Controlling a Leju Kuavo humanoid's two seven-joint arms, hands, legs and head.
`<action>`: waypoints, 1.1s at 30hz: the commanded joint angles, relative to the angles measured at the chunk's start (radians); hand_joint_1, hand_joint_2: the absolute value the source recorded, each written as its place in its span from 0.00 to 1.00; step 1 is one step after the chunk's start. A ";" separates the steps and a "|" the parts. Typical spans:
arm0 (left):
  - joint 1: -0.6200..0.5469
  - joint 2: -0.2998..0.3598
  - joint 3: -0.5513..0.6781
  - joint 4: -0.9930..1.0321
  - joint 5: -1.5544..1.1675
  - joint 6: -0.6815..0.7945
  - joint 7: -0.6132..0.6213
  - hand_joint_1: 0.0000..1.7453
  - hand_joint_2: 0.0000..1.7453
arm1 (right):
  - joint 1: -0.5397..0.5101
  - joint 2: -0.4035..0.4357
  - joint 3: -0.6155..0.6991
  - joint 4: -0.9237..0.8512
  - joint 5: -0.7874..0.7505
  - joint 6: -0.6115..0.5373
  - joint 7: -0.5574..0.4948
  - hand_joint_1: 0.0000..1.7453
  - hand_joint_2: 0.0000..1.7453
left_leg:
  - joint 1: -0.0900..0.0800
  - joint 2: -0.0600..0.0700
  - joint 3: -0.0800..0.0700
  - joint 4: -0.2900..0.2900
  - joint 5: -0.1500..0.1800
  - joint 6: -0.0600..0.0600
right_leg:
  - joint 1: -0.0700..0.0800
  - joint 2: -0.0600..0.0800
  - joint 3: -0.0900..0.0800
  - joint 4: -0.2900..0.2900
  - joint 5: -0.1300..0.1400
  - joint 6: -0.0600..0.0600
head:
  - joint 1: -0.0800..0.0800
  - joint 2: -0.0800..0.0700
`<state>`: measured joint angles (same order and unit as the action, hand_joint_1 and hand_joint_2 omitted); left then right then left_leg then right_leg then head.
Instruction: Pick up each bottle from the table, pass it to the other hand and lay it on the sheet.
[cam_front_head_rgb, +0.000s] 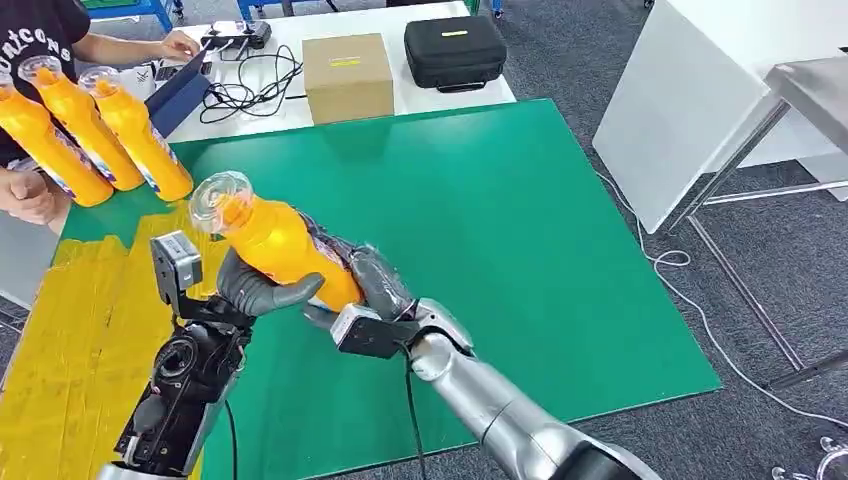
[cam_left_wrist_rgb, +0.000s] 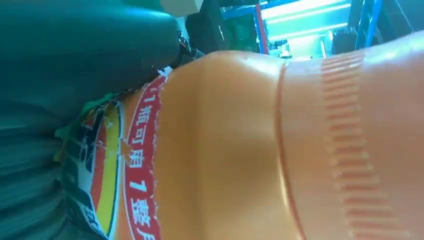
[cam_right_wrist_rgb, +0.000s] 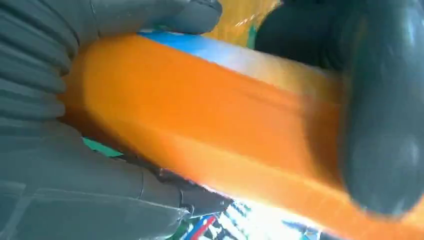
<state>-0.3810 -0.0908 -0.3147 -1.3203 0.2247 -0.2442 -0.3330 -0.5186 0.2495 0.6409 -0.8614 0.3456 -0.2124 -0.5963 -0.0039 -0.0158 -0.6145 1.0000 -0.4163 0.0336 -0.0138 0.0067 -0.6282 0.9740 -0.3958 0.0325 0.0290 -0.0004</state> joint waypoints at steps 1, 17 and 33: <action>-0.052 0.027 0.117 -0.004 -0.005 0.044 0.004 1.00 1.00 | 0.041 -0.133 0.010 -0.204 0.094 -0.031 0.060 0.00 1.00 | 0.002 -0.001 0.005 0.001 -0.003 -0.002 | 0.002 -0.003 0.007 0.000 -0.003 -0.001 | 0.000 0.000; 0.024 0.087 0.218 -0.069 -0.695 0.483 -0.044 1.00 1.00 | 0.300 -0.264 -0.170 -0.646 0.421 -0.109 0.184 0.00 1.00 | 0.001 -0.001 0.004 0.000 -0.002 -0.001 | 0.001 -0.002 0.005 -0.001 -0.002 -0.001 | 0.000 0.000; -0.182 0.266 0.042 0.217 -1.518 0.274 0.188 1.00 1.00 | 0.361 -0.295 -0.312 -0.893 0.416 -0.116 0.274 0.00 1.00 | 0.001 -0.003 0.003 0.001 -0.002 -0.002 | 0.001 -0.005 0.004 0.000 -0.003 -0.002 | 0.001 0.000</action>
<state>-0.3896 0.0660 -0.1530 -1.3671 -1.2258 0.1181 -0.1350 -0.1524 -0.0095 0.3986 -1.6816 0.7805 -0.3284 -0.3402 -0.0039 -0.0159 -0.6152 0.9999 -0.4165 0.0338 -0.0138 0.0066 -0.6291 0.9737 -0.3960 0.0322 0.0298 -0.0004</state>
